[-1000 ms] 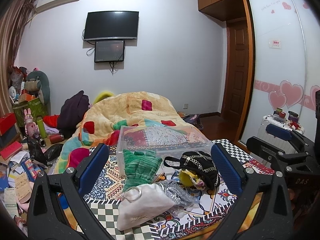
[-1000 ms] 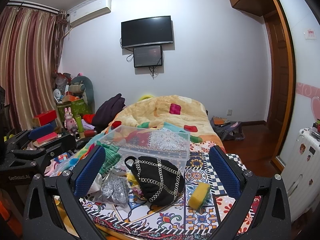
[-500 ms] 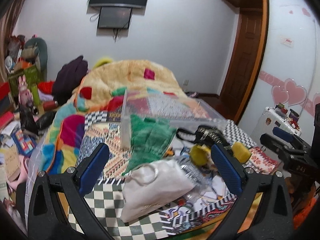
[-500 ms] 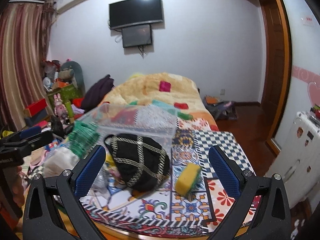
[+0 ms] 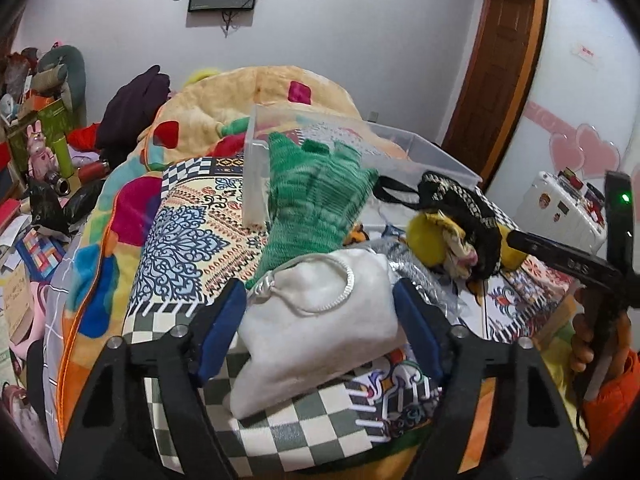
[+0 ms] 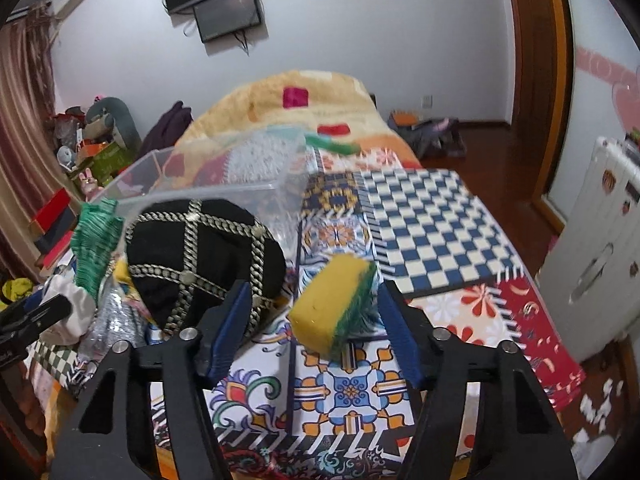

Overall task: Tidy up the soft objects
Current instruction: 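Grasp the yellow-green sponge with the right tool while the left tool grasps the white cloth bag, then carry the sponge with the right tool into the box while the left tool drops the white bag in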

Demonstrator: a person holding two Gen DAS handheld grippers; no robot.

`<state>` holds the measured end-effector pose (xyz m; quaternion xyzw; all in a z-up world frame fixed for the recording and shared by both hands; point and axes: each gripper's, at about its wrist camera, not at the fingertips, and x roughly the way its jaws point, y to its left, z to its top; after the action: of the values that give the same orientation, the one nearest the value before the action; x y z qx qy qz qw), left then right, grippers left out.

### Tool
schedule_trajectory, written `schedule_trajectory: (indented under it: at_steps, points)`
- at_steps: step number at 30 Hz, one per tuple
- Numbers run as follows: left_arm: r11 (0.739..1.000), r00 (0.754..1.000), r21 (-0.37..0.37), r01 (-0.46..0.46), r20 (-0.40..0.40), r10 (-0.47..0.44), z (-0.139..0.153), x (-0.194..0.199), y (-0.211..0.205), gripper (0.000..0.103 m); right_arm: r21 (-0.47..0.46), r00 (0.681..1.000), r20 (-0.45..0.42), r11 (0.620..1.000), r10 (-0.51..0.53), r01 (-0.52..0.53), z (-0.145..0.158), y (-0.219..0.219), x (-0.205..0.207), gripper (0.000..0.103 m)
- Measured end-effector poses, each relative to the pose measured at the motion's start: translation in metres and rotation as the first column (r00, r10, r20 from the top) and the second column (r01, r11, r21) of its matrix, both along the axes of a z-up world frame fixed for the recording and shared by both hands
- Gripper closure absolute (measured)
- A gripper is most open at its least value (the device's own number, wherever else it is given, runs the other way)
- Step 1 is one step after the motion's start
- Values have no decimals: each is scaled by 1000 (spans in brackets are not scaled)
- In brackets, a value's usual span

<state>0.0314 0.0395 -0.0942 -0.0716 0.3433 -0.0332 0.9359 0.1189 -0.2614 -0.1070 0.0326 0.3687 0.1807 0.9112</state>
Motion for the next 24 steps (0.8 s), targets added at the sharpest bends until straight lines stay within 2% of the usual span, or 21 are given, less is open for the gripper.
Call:
schedule_trajectory:
  at_steps: [1,3,6,9,16,19,24]
  points:
    - [1000,1000,3,4,-1,-4,0,-1,-2,35,1,1000,-16,1000,0,0,-2,0,1,55]
    - [1000,1000,5,24,-5,-24,0,-3,-4,46,-1,999,-43,1000,0,0,-5,0,2,70]
    - [999,999,14,37,0,-37,2,-7,-8,61,8,999,-50,1000,-2,2,-6,-1,2,72]
    - [999,999,34,41,15,-41,8,-12,-11,71,9,999,-34,1000,-5,5,-2,-1,-1,73]
    - [999,997,8,42,57,-43,27,-19,-5,73,14,1000,25,1000,18,-18,10,3,-7,73]
    - [999,994,0,38,99,-38,43,-23,-3,73,12,997,65,999,32,-33,20,8,-10,73]
    - [999,980,27,21,196,-26,73,-22,-2,73,36,989,134,997,60,-65,44,12,-14,73]
